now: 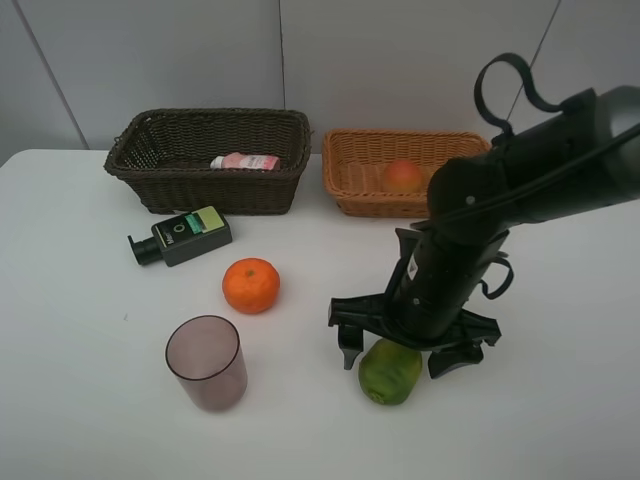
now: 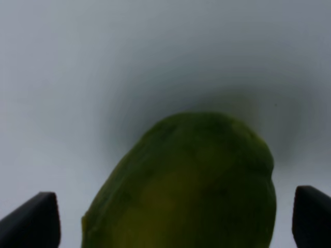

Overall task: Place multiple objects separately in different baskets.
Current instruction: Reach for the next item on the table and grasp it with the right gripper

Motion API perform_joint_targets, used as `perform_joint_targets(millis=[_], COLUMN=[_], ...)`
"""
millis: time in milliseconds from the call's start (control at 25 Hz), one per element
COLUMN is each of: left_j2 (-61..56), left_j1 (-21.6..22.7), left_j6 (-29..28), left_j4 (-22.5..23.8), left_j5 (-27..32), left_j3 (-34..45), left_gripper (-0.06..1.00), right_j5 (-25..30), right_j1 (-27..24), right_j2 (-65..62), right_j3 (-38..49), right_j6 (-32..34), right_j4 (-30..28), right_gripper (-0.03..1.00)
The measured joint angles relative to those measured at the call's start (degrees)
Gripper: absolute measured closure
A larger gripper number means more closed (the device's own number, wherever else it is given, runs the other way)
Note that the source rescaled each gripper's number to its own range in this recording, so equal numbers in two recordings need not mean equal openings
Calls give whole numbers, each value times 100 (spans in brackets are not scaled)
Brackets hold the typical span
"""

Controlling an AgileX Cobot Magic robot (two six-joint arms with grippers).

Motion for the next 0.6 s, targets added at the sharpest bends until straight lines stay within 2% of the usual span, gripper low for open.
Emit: perform_joint_targets(millis=[360, 400, 440, 560, 600], left_j2=[0, 0, 0, 0, 0], left_j1=[0, 0, 0, 0, 0], left_j6=[0, 0, 0, 0, 0], left_j4=[0, 0, 0, 0, 0], left_j5=[0, 0, 0, 0, 0], left_j3=[0, 0, 0, 0, 0], left_gripper=[-1, -1, -1, -1, -1], right_j5=[5, 5, 5, 5, 5], right_j1=[0, 0, 0, 0, 0], right_j2=[128, 149, 163, 173, 173], right_j3=[0, 0, 0, 0, 0], right_j6=[0, 0, 0, 0, 0], right_j4=[99, 110, 117, 139, 139], right_gripper=[4, 8, 17, 59, 59])
